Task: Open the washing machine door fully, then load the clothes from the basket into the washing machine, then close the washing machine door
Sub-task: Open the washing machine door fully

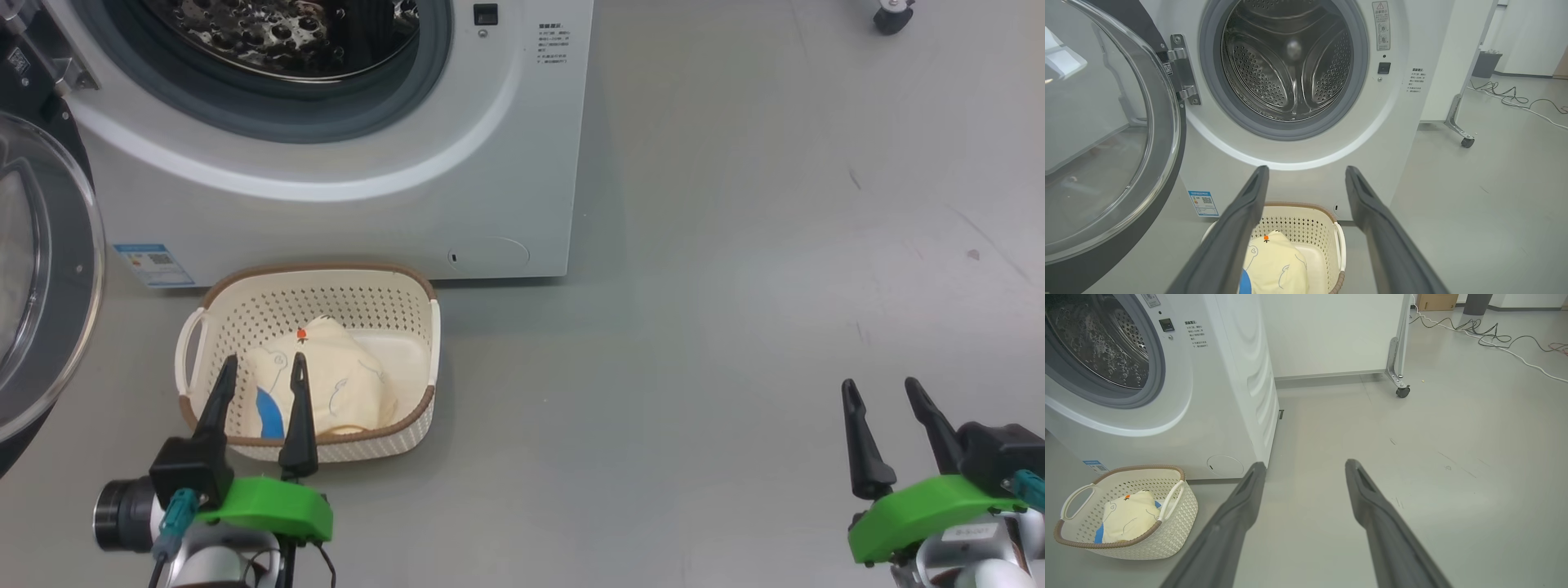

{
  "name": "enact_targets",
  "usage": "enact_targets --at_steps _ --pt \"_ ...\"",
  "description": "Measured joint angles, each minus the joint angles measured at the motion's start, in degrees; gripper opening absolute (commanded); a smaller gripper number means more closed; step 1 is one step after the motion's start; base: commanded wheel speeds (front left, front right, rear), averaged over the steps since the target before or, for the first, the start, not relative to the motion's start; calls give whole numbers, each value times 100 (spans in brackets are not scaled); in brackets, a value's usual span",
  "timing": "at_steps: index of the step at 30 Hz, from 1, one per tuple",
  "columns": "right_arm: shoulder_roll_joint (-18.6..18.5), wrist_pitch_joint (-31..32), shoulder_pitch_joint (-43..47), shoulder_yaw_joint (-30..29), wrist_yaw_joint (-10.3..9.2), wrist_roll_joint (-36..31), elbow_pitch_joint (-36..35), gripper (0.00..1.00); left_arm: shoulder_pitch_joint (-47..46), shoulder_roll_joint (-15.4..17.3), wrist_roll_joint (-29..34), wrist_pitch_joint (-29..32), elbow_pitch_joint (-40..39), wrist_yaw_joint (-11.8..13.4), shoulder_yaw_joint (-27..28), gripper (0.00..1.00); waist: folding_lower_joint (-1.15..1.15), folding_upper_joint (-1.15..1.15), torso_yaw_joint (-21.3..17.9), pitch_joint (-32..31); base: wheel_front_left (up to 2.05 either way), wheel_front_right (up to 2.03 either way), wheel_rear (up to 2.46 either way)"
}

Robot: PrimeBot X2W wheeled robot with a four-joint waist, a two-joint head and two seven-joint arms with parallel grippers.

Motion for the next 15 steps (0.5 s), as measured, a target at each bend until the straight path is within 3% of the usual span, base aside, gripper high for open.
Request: enact_targets --at_steps 15 --pt "0 -18 -3 7 0 8 73 100 -97 8 -8 -8 46 13 -88 100 0 0 55 50 0 0 0"
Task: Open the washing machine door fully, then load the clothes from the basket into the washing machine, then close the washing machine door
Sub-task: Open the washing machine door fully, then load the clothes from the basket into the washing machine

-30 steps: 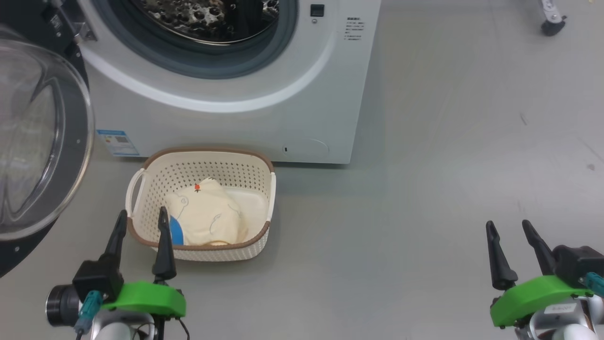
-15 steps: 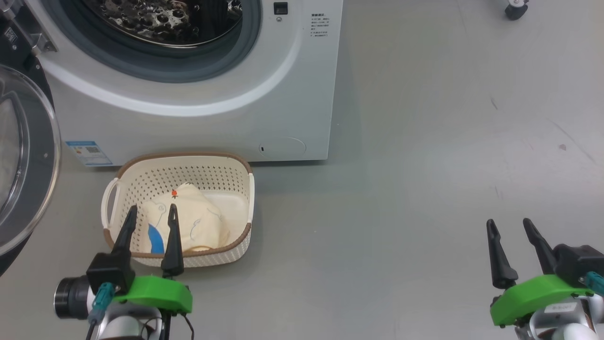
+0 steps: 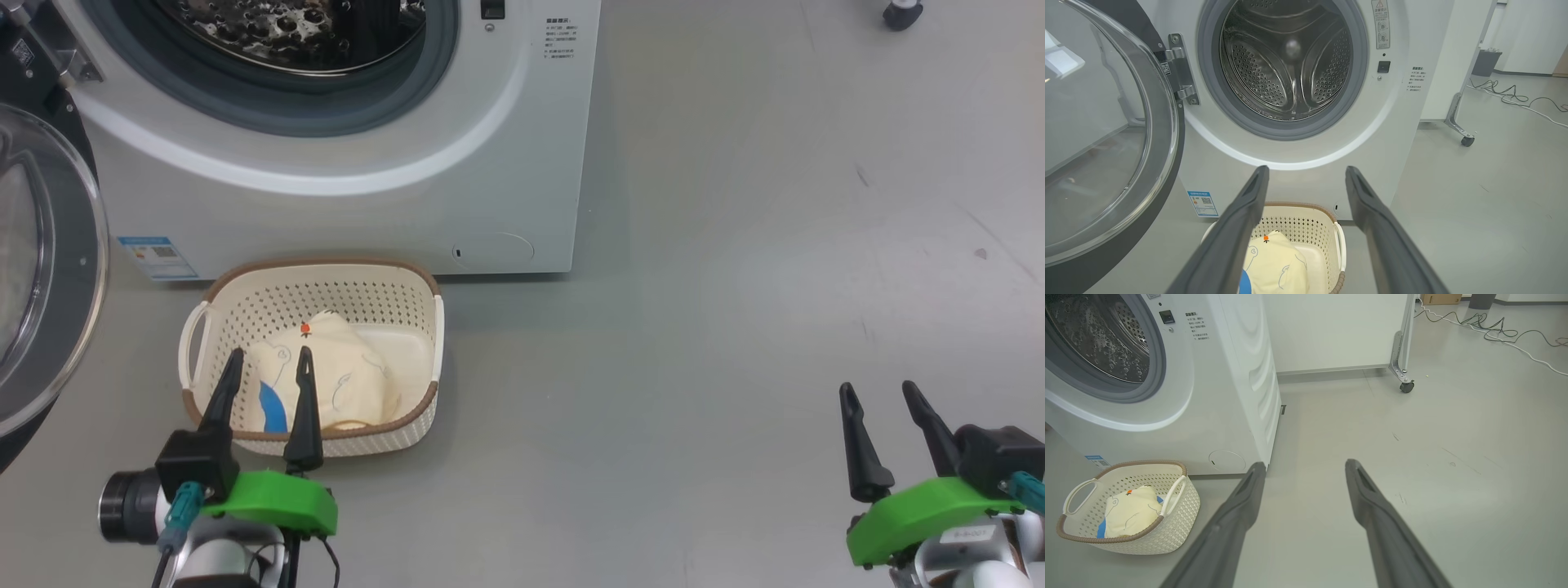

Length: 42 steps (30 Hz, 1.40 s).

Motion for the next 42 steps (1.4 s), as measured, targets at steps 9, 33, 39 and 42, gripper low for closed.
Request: enact_targets --at_steps 9,33,39,42 --pt "0 0 -3 29 0 1 4 100 0 -1 -52 0 13 -16 5 100 0 0 -6 43 1 -1 0" --pt "0 -41 -107 67 0 51 48 100 -181 11 -51 -1 82 14 -14 100 1 0 86 182 116 -116 0" --pt "0 -41 -129 67 0 51 49 100 -216 10 -51 -1 138 33 -23 100 0 0 132 156 25 -25 0" --pt "0 -41 -129 68 0 51 54 100 -216 9 -51 -1 158 34 -23 100 0 0 153 129 0 0 0"
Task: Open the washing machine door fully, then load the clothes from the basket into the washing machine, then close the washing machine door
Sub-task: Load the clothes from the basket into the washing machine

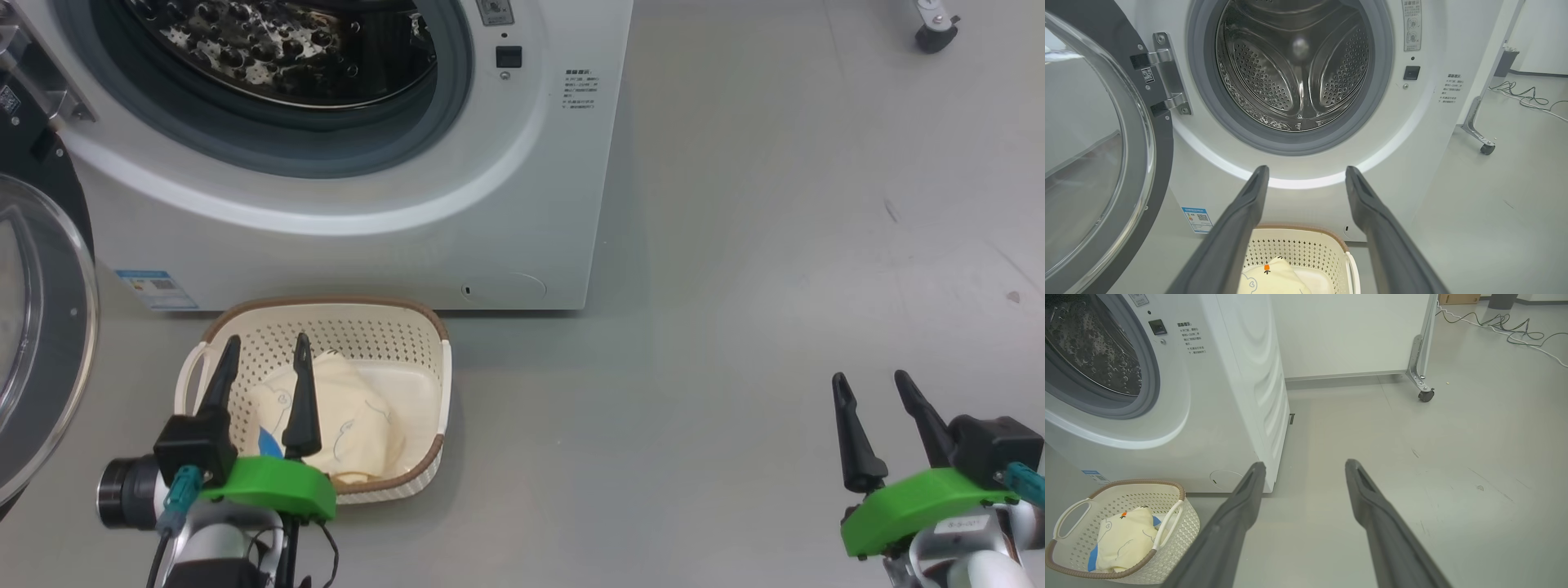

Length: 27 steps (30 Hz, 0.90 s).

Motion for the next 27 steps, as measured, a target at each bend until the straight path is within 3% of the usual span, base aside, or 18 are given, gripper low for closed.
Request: enact_targets --at_steps 14,20,27 --pt "0 2 3 12 0 -1 20 100 1 -1 -1 0 174 32 -48 100 0 0 71 -37 0 0 0" --pt "0 49 2 38 0 -1 -33 100 -27 -11 -63 10 641 82 -141 100 0 0 82 43 0 0 0" --pt "0 58 -83 170 0 1 -88 100 -513 -47 -211 256 1659 -36 -210 100 0 0 -18 313 0 0 0"
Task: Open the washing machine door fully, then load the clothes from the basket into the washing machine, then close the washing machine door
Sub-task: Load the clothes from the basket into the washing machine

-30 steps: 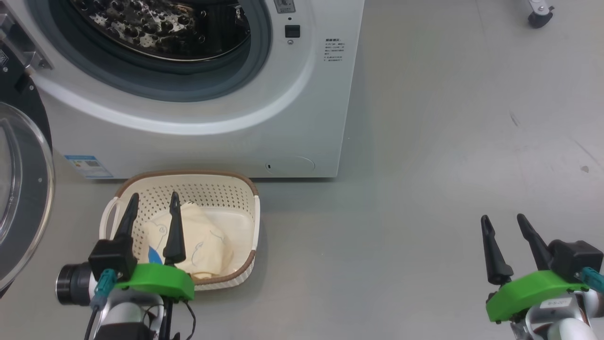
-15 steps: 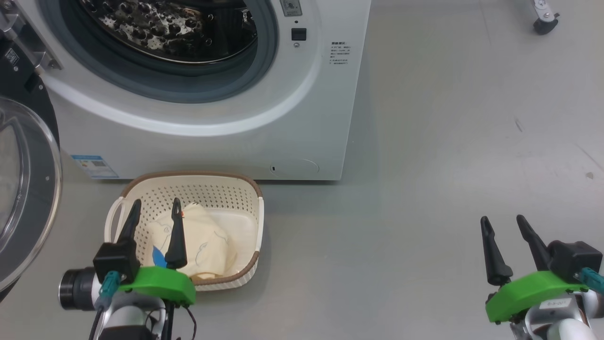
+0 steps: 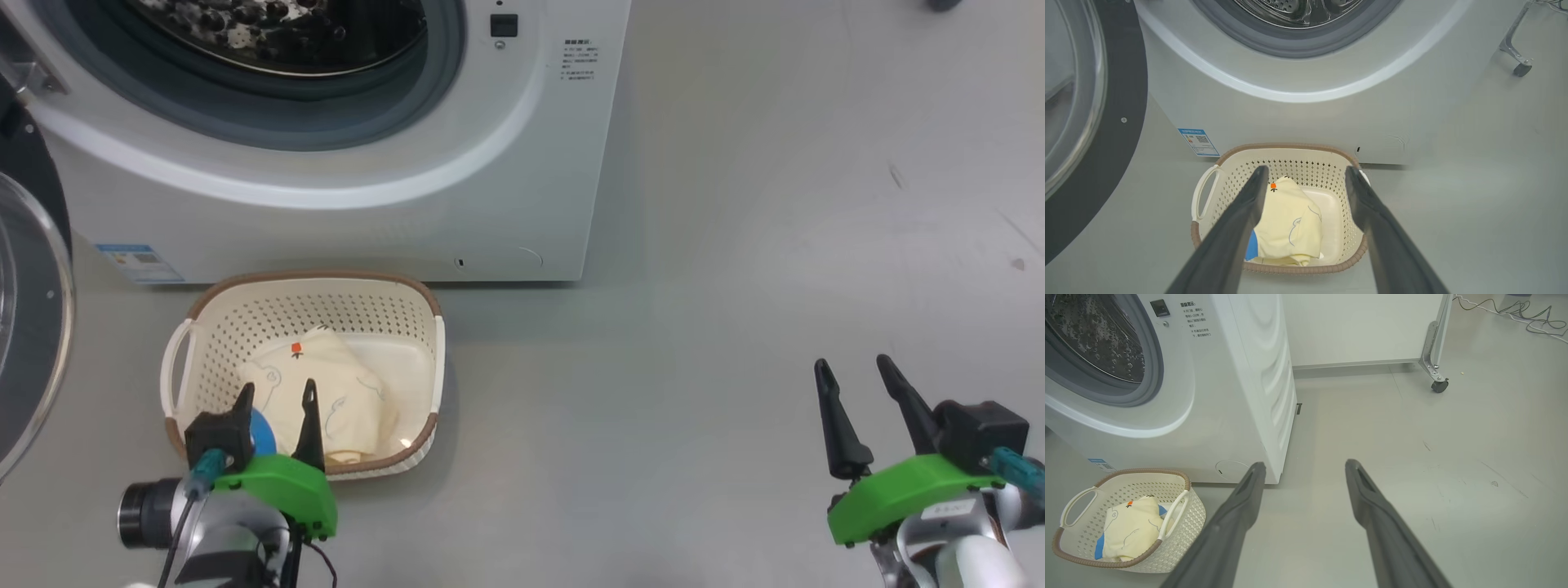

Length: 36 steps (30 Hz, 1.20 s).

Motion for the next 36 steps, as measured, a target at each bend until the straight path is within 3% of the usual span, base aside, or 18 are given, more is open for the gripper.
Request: enact_targets --at_steps 8,17,26,36 --pt "-1 -22 -346 138 0 124 20 100 -760 -20 -247 409 1657 -124 46 100 0 0 -253 484 0 0 0" --pt "-2 -211 -947 260 0 235 52 100 -2053 91 -569 634 2854 -383 278 100 0 0 -575 1422 0 0 0" --pt "-8 -461 -1583 526 0 475 93 100 -3159 489 -881 1194 3449 -521 563 100 1 0 -821 2572 0 0 0" --pt "-18 -665 -2117 888 0 681 324 100 -3723 826 -1134 1814 3641 -581 738 100 1 -1 -1130 3556 0 0 0"
